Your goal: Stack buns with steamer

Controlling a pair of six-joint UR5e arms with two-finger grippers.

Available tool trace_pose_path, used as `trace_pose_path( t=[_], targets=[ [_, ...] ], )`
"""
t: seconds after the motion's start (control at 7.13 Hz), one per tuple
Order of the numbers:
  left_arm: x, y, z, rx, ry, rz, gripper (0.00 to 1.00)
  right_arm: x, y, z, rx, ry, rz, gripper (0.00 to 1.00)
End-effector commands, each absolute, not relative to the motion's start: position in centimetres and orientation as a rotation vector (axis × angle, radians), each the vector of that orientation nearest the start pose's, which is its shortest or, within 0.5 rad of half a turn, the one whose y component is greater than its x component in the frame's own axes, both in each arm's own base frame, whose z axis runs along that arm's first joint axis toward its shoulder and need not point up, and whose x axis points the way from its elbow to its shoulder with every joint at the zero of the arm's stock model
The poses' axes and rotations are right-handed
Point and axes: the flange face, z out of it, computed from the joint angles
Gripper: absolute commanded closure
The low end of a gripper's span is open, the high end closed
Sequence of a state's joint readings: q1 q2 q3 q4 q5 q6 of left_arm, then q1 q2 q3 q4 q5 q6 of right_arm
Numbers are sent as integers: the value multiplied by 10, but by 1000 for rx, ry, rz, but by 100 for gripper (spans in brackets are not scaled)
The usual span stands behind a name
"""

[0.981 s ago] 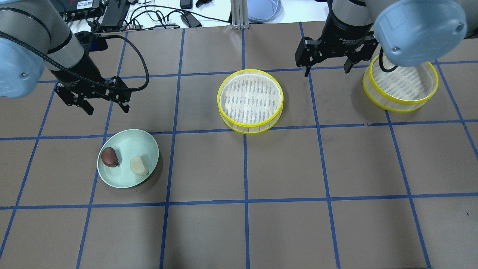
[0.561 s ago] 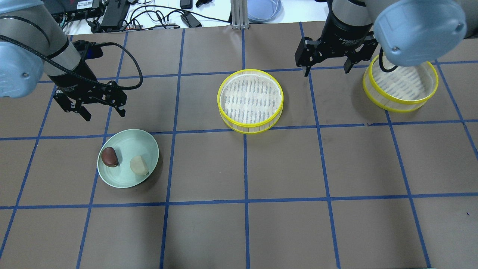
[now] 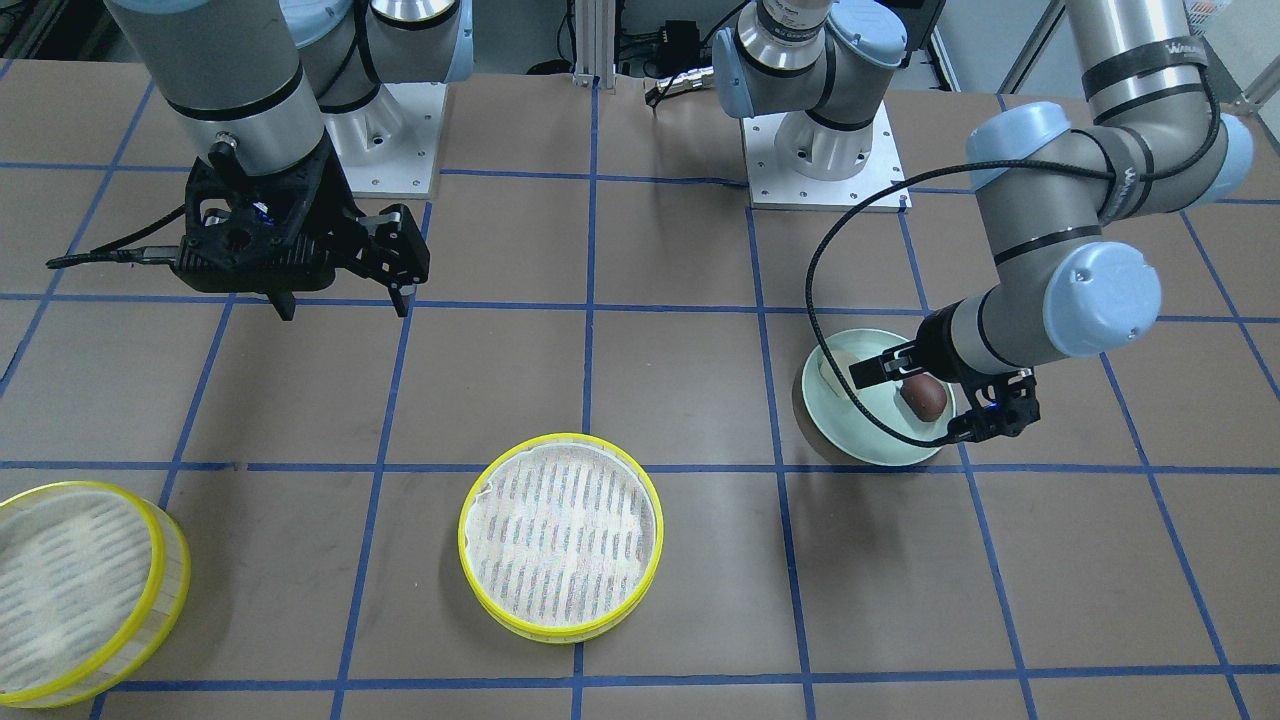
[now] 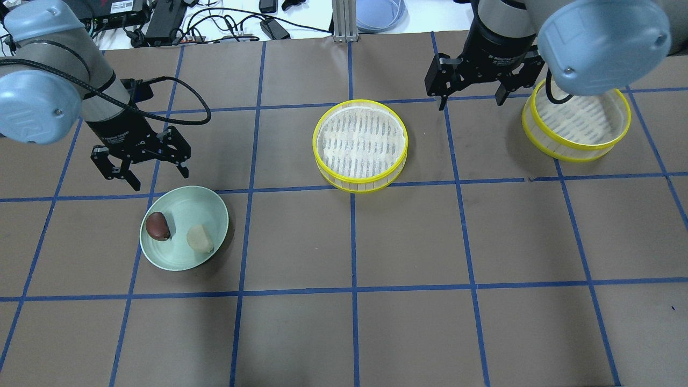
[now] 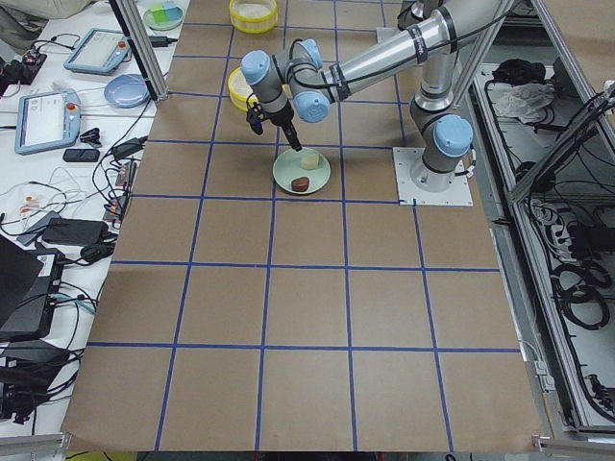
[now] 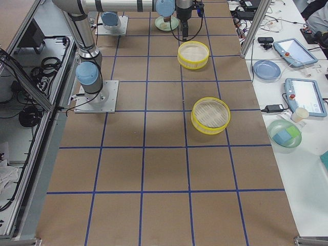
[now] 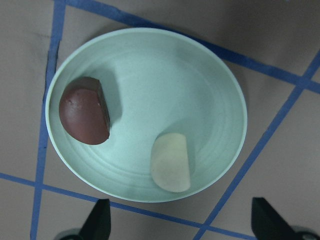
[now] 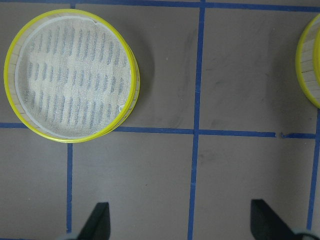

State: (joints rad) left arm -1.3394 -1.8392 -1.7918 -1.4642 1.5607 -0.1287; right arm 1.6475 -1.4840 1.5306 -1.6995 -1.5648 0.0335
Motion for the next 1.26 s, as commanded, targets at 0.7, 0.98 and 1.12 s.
trace_pose_path(
  t=[0.7,0.98,1.12],
  targets=[
    [-13,-521,162,-630,2960,885,100,-120,-617,398,-102,3136,-231,0],
    [-1,-530,171,-688,2961,836,100,-206,-645,347,-183,3114,-398,0],
    [2,-538,183,-696,2973,785,100,-238,-653,324,-199,3117,-382,0]
  ],
)
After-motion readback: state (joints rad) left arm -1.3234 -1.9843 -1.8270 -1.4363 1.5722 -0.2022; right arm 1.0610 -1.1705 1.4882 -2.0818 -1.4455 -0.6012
